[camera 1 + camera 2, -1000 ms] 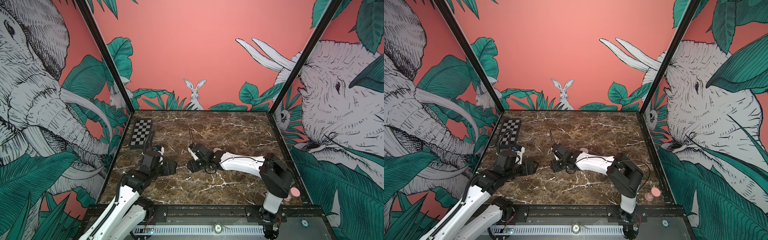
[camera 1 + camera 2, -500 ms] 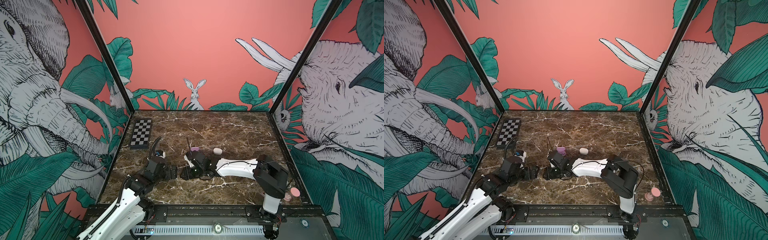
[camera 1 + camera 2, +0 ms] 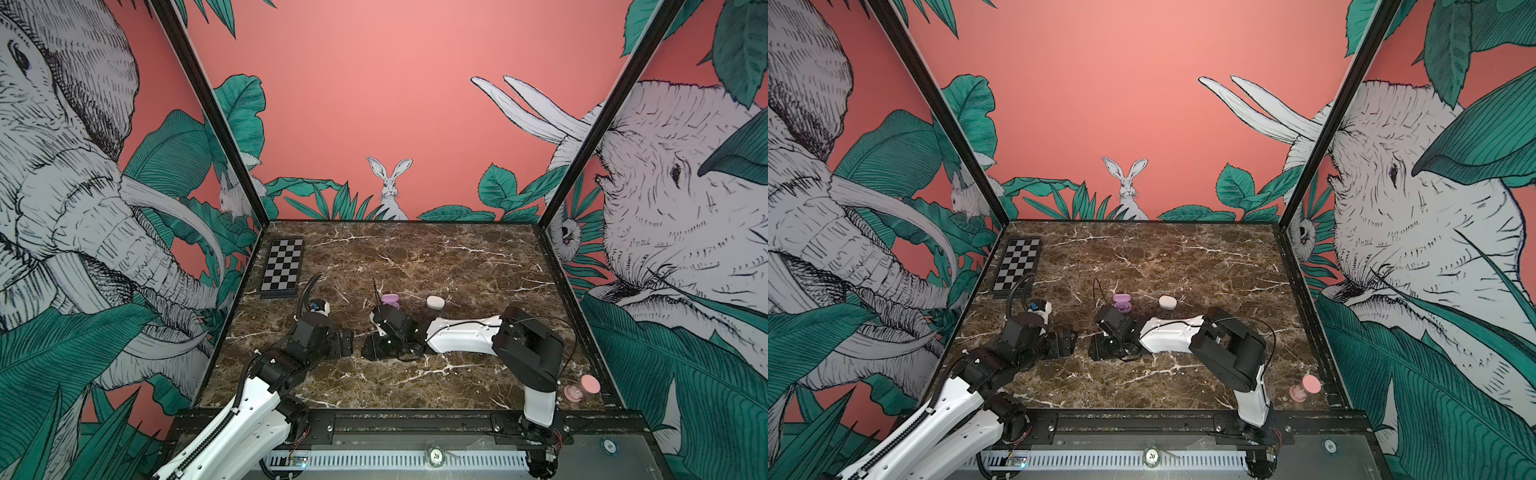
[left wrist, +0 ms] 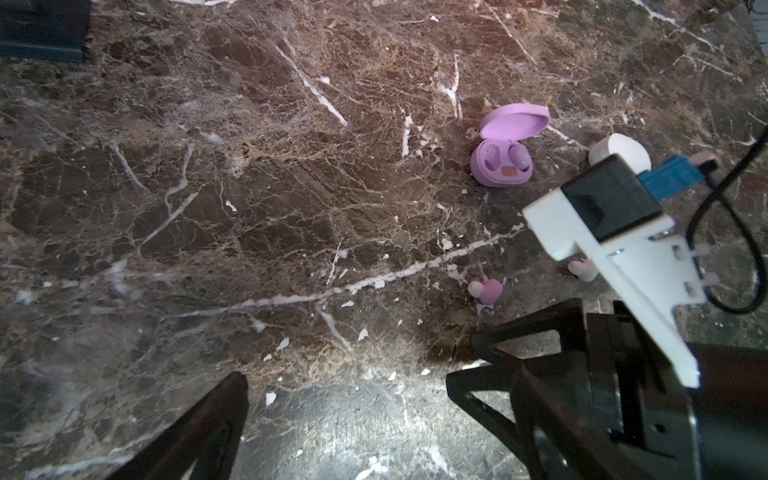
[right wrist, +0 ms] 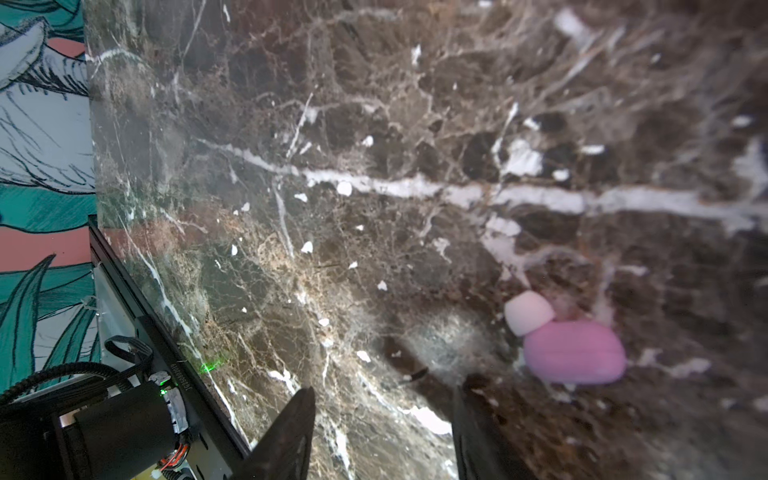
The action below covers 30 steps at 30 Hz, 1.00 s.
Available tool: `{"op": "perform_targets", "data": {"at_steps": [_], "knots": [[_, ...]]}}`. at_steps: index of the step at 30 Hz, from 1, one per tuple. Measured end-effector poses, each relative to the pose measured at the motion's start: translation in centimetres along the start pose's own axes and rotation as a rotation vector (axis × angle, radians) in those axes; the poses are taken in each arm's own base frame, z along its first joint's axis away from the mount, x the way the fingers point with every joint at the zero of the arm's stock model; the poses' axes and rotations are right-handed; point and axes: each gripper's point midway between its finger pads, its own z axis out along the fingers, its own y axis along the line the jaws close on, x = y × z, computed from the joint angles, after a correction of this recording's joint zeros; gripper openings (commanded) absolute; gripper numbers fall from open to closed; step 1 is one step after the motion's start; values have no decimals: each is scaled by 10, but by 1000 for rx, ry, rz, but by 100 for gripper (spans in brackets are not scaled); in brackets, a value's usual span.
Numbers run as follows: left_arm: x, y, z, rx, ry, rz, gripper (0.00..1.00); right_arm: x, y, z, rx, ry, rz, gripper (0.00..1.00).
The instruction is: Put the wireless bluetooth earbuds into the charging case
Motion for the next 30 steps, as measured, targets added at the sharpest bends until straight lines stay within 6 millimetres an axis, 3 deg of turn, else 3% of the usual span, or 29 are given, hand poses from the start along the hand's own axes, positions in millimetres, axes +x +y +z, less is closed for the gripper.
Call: {"op": "perform_targets", "data": {"at_steps": [30], "knots": [[-3, -2, 1, 8, -12, 4, 99, -29, -28, -6, 79, -88, 37, 49]]}}
